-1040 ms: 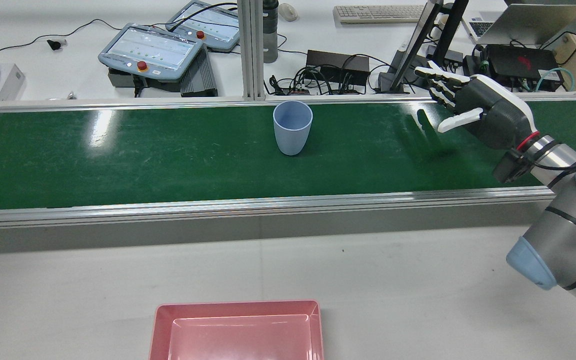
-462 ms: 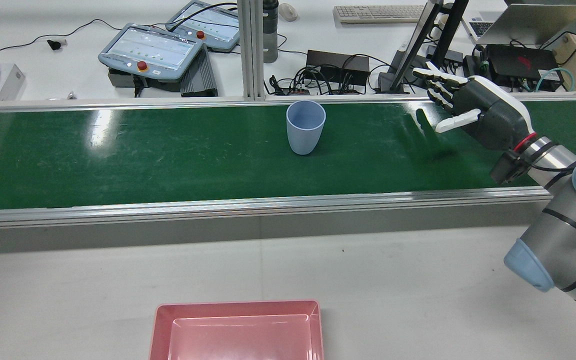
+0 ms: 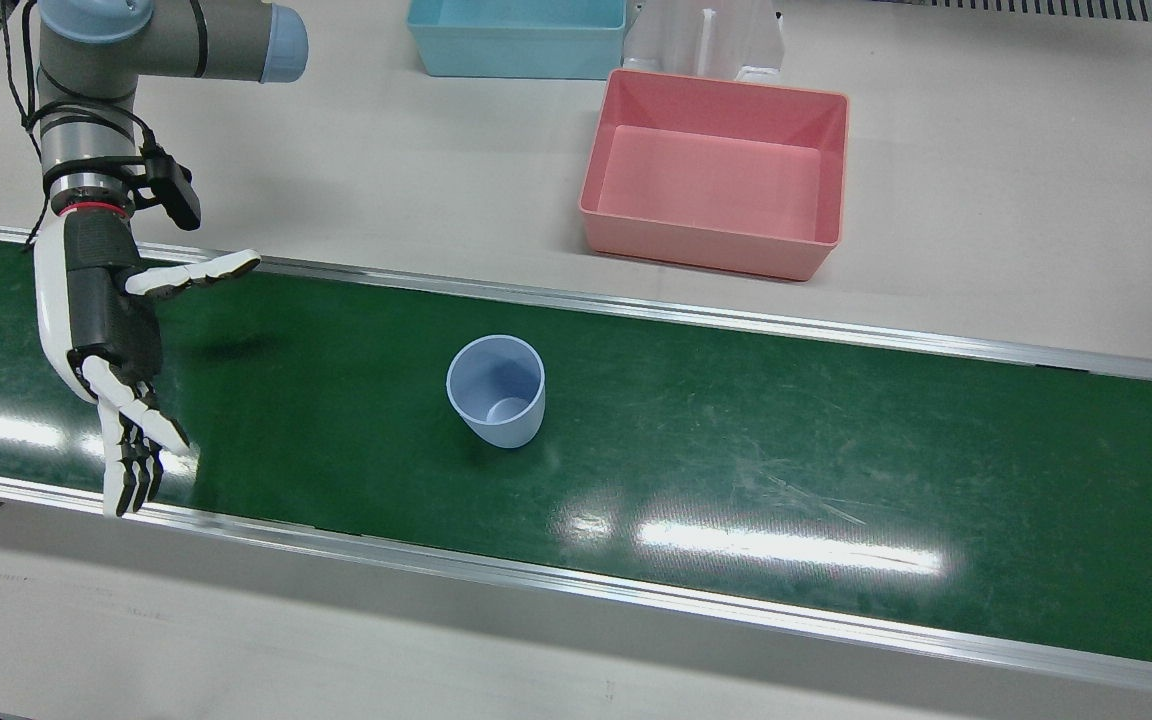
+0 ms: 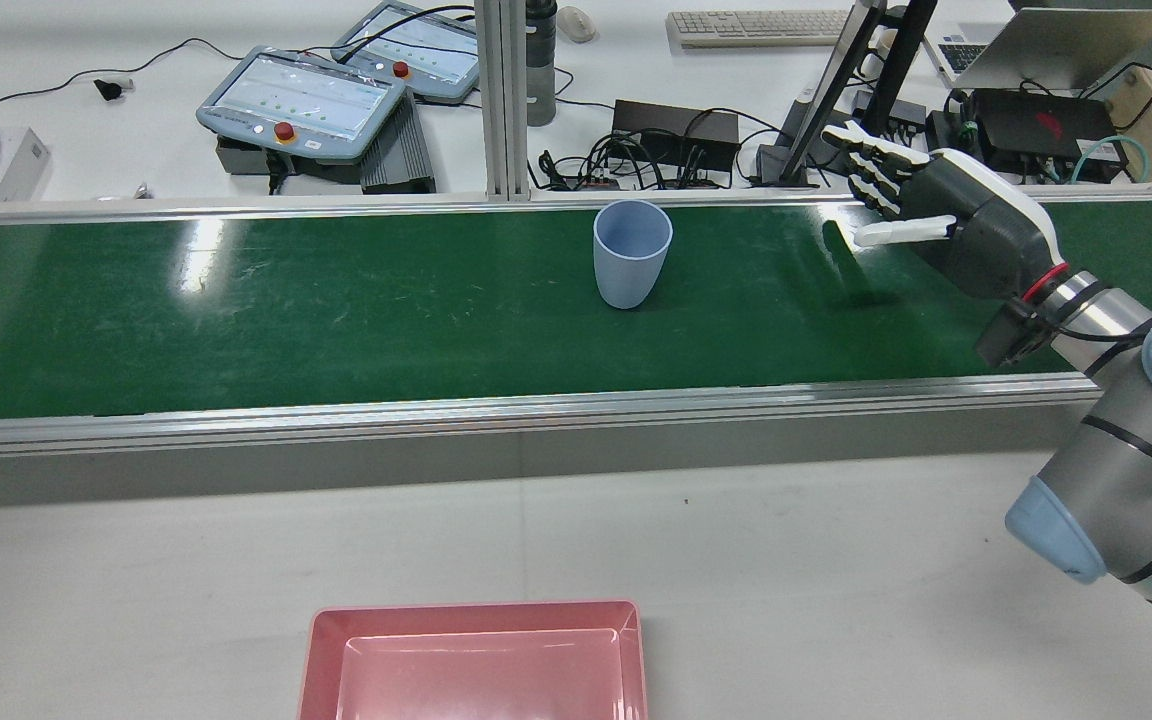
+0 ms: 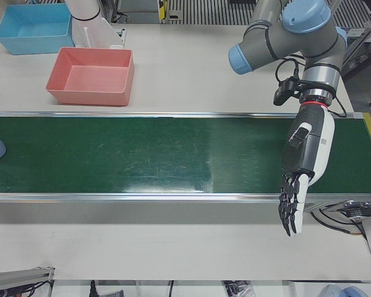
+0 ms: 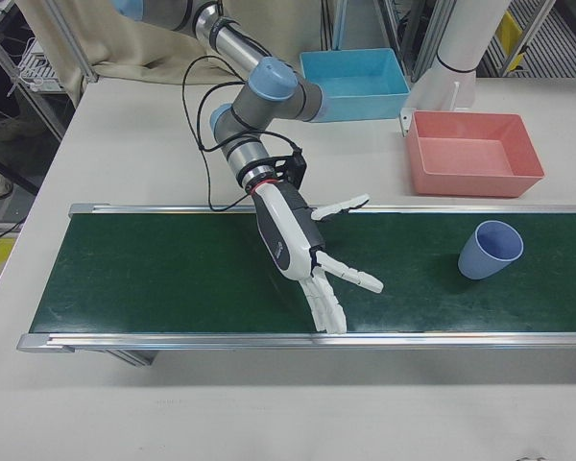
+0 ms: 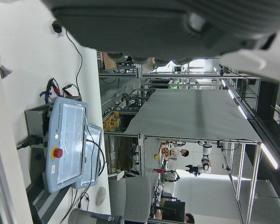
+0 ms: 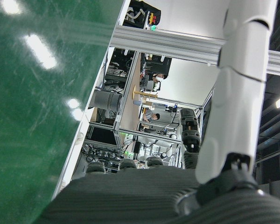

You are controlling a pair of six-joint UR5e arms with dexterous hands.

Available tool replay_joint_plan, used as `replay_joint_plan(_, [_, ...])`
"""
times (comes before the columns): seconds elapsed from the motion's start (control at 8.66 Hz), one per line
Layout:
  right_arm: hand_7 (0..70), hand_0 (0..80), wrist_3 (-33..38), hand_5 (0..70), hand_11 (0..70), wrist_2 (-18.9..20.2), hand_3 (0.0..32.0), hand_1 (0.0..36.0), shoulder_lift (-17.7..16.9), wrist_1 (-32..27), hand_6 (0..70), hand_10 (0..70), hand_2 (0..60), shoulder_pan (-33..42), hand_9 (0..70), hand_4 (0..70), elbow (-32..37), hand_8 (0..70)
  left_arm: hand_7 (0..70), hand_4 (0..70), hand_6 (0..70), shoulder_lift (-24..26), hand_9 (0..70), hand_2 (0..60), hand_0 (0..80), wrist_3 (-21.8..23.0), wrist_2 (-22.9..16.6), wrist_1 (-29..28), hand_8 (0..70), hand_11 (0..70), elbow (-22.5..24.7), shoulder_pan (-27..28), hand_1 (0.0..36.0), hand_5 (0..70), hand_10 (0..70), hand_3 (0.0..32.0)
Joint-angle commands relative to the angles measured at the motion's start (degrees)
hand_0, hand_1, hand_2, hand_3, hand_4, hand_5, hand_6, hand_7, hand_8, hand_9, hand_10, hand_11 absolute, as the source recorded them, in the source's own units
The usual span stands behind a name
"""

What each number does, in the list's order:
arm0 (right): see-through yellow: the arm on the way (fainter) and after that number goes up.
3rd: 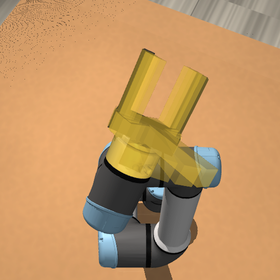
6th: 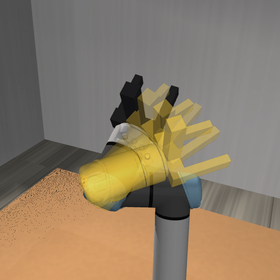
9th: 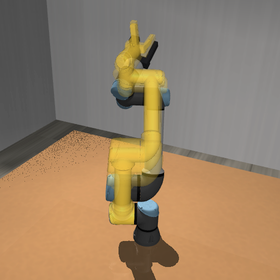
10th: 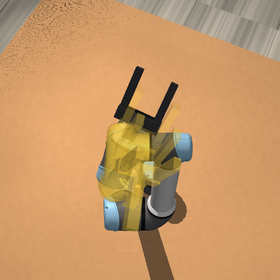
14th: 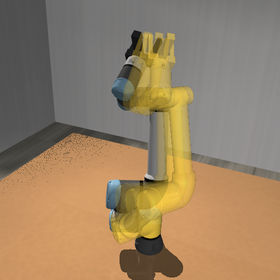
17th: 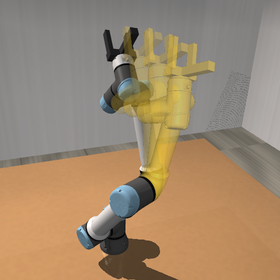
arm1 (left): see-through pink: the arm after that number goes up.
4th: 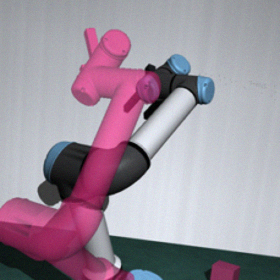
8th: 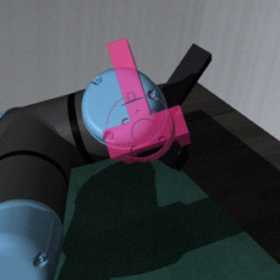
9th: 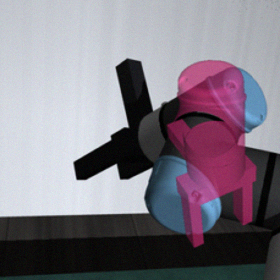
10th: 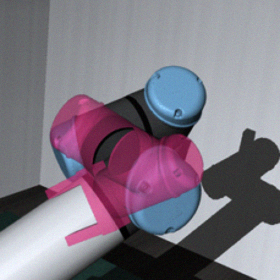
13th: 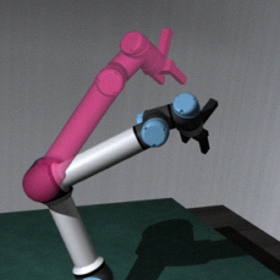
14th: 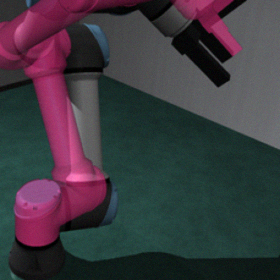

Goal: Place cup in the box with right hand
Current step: 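Move the right hand toward the cup and close fingers around it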

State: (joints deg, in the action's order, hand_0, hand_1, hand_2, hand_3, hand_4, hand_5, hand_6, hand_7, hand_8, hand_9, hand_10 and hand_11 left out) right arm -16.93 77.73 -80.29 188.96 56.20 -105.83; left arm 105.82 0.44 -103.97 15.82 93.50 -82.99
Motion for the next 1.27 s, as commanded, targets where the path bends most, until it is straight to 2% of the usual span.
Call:
replay_joint_plan(0.0, [0.0,51.9,-0.30,6.6,0.0,-0.03,0.0,28.0,0.31,0.00,1.8,0.0,29.6,-0.30,0.0,0.0,0.19,0.0,0.0,0.0,0.0,0.00,0.0,0.0,0.0,-0.09,0.00,0.00,0.0,0.0,0.02,0.02,0.0,0.0,0.0,0.0])
replay_joint_plan(0.12, [0.0,52.6,-0.30,6.5,0.0,-0.03,0.0,25.9,0.66,0.00,1.6,0.0,23.6,-0.47,0.0,0.3,0.27,0.0,0.0,0.0,0.0,0.00,0.0,0.0,0.0,0.00,0.00,0.00,0.0,0.0,0.02,0.02,0.0,0.0,0.0,0.0])
replay_joint_plan(0.35, [0.0,51.8,-0.48,6.6,0.0,-0.12,0.0,27.4,1.28,0.09,1.5,0.0,27.0,-1.96,0.0,0.0,0.36,0.0,0.0,0.0,0.0,0.00,0.0,0.0,0.0,0.00,0.00,0.00,0.0,0.0,0.02,-0.06,0.0,0.0,0.0,0.0])
replay_joint_plan(0.46, [0.0,53.7,-0.48,6.5,0.0,-0.82,0.0,24.3,1.28,0.09,1.5,0.0,17.9,-2.31,0.0,0.6,0.27,0.0,0.0,0.0,0.0,0.00,0.0,0.0,0.0,0.00,0.00,0.00,0.0,0.0,0.02,0.02,0.0,0.0,0.0,0.0])
replay_joint_plan(0.58, [0.0,53.1,-0.56,6.4,0.0,-0.82,0.0,24.8,1.28,0.00,1.5,0.0,19.2,-2.67,0.0,0.6,0.27,0.0,0.0,0.0,0.0,0.00,0.0,0.0,0.0,0.00,0.00,0.00,0.0,0.0,0.02,-0.06,0.0,0.0,0.0,0.0])
replay_joint_plan(0.69, [0.0,53.3,-0.48,6.2,0.0,-0.91,0.0,23.0,1.37,0.00,1.4,0.0,15.4,-2.93,0.0,1.3,0.27,0.0,0.0,0.0,0.0,0.00,0.0,0.0,0.0,0.00,0.00,0.00,0.0,0.0,0.02,0.02,0.0,0.0,0.0,0.0])
replay_joint_plan(0.81, [0.0,53.9,-0.56,5.9,0.0,-0.91,0.0,18.8,1.54,0.00,1.1,0.0,7.6,-2.93,0.0,1.0,0.27,0.0,0.0,0.0,0.0,0.00,0.0,0.0,0.0,0.00,0.00,0.00,0.0,0.0,0.02,0.02,0.0,0.0,0.0,0.0])
replay_joint_plan(0.92, [0.0,52.6,-0.56,5.6,0.0,-1.00,0.0,19.1,1.63,0.09,0.9,0.0,10.0,-3.19,0.0,0.6,0.27,0.0,0.0,0.0,0.0,0.00,0.0,0.0,0.0,0.00,0.00,-0.08,0.0,0.0,0.02,-0.06,0.0,0.0,0.0,0.0])
replay_joint_plan(1.04, [0.0,54.8,-0.39,5.6,0.0,-1.96,0.0,15.2,1.54,0.18,0.9,0.0,1.8,-3.81,0.0,1.5,0.36,0.0,0.0,0.0,0.0,0.00,0.0,0.0,0.0,0.00,0.00,-0.08,0.0,0.0,-0.07,0.02,0.0,0.0,0.0,0.0])
replay_joint_plan(1.16, [0.0,54.3,-0.30,5.7,0.0,-2.23,0.0,17.3,1.54,0.26,1.0,0.0,5.3,-4.33,0.0,1.6,0.36,0.0,0.0,0.0,0.0,0.00,0.0,0.0,0.0,0.00,0.00,0.00,0.0,0.0,-0.07,0.02,0.0,0.0,0.0,0.0])
